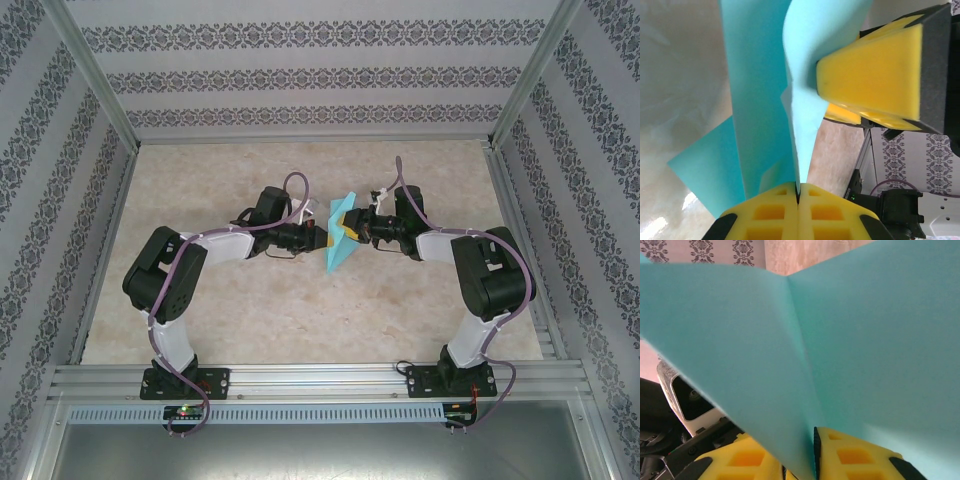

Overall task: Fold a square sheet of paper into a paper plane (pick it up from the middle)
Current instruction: Pick up the paper from the center of the table.

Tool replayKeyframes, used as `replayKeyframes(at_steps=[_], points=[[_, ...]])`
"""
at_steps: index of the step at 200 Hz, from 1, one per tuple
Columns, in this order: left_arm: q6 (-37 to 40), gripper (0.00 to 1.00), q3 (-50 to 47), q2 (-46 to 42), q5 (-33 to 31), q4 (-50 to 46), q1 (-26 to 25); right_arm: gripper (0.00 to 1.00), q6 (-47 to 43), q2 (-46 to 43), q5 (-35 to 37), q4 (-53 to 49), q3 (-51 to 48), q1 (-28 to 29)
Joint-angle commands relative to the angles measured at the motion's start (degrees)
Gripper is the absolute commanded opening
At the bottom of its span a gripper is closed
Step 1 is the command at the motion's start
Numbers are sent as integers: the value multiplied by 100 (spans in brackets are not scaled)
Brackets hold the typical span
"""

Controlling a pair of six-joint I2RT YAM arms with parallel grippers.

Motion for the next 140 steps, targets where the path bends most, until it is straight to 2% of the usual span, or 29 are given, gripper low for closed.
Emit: replayKeyframes(at_steps=[1,24,47,97,140], points=[[-83,9,-79,-231,123,366,89,19,55,72,-194,277,27,77],[-113,16,-86,-299,133,364,120,16,50,89,-204,296,58,79],[-129,18,-102,-335,132,364,159,14,80,90,-223,339,96,86],[-109,22,-133,-364,133,310,206,19,243,140,-277,601,96,112],[98,26,-102,-415,20,-41,231,19,515,230,-330,991,53,117]])
